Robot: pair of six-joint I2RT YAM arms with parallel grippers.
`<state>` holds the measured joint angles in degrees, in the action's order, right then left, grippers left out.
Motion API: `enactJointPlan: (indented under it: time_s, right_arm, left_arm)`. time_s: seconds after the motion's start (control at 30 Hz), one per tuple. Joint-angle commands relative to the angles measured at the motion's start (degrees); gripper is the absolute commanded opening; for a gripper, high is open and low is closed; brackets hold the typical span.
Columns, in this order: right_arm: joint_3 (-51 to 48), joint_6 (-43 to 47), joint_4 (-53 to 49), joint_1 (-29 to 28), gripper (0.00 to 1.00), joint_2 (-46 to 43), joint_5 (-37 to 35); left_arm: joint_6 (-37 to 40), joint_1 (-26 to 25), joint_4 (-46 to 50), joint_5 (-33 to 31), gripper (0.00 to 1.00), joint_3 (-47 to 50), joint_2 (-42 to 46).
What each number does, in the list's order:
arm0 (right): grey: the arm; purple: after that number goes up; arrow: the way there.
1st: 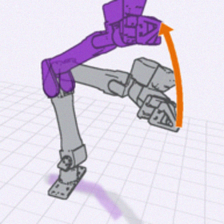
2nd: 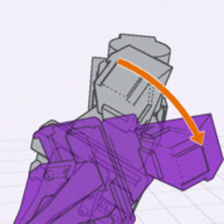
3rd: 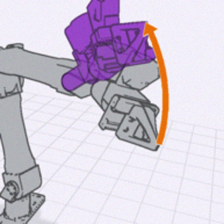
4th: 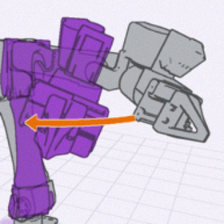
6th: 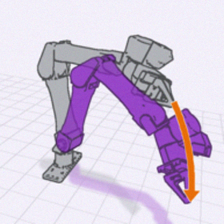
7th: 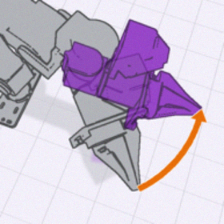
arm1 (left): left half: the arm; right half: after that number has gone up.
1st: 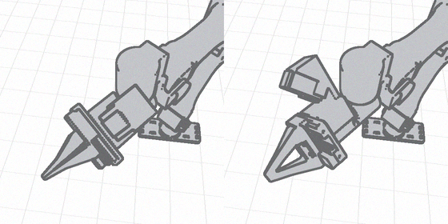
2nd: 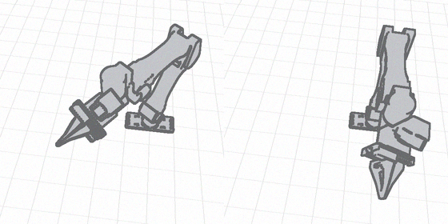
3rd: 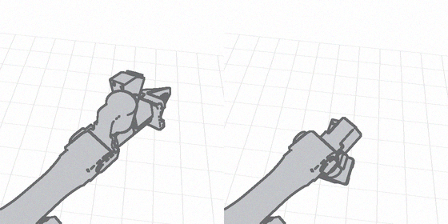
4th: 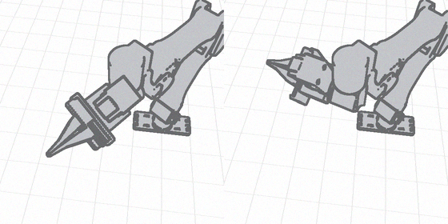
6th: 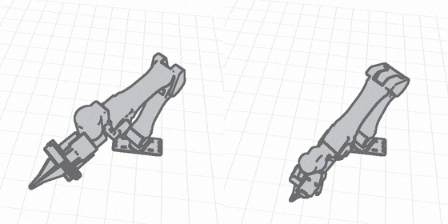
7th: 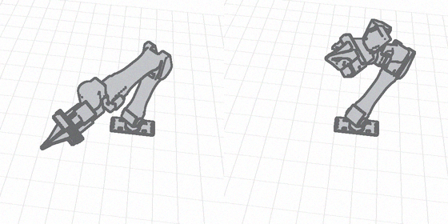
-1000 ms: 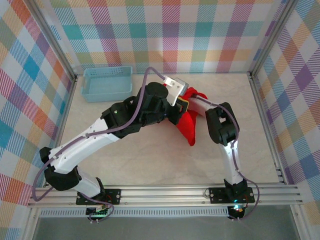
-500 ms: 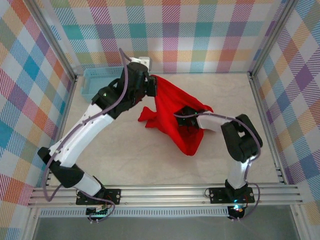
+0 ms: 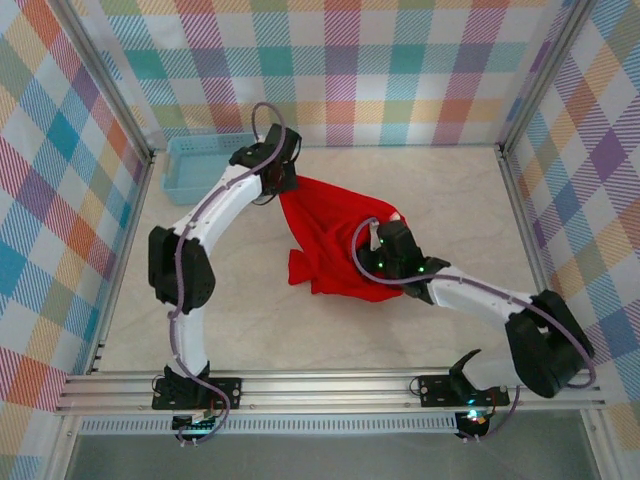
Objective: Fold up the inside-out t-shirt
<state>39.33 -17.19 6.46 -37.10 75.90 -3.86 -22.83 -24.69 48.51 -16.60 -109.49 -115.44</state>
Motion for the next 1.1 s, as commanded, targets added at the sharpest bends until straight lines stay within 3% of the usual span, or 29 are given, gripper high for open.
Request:
enactJointPlan:
  time_s: [0.0,0.17,0.33,0.5,0.67,0.83,0.93,1.07]
  right_arm:
    - [-3.5,1.9,4.3,-0.4,0.0,-5.8,1.9]
    - [-5.5,2.4,0.9,-0.4,0.0,-15.0,0.2]
    - [-4.5,1.1,-2.8,-0.4,0.0,-19.0,-0.5]
    - [-4.4,0.1,-2.7,-0.2,0.0,-17.7,-0.5]
    - [-4.0,-0.1,-2.8,0.4,0.0,-16.1,-0.3]
    - [-4.0,-0.5,-1.4,0.6,0.0,-14.8,3.5]
    - [-4.2,-0.6,-0.1,0.5,0.0,-15.3,7.1]
    - [-4.1,-0.4,-0.3,0.1,0.0,-16.4,10.0]
  left_arm:
    - [-2.1,1.7,4.8,-2.2,0.0,-2.2,-3.8]
    - [-2.2,1.7,7.5,-3.9,0.0,-1.6,-8.2]
    - [-1.0,1.2,5.6,-2.7,0.0,2.1,-7.2]
    - [2.3,-2.1,-1.0,5.5,0.44,12.4,3.5]
    - [3.2,-7.9,-15.1,12.6,0.71,31.6,24.0]
    - [6.1,-16.9,-29.3,20.6,0.82,45.1,36.6]
    - [8.1,-21.3,-35.5,23.6,0.86,47.8,36.5]
    - [8.4,-23.3,-38.9,27.1,0.85,46.6,31.9]
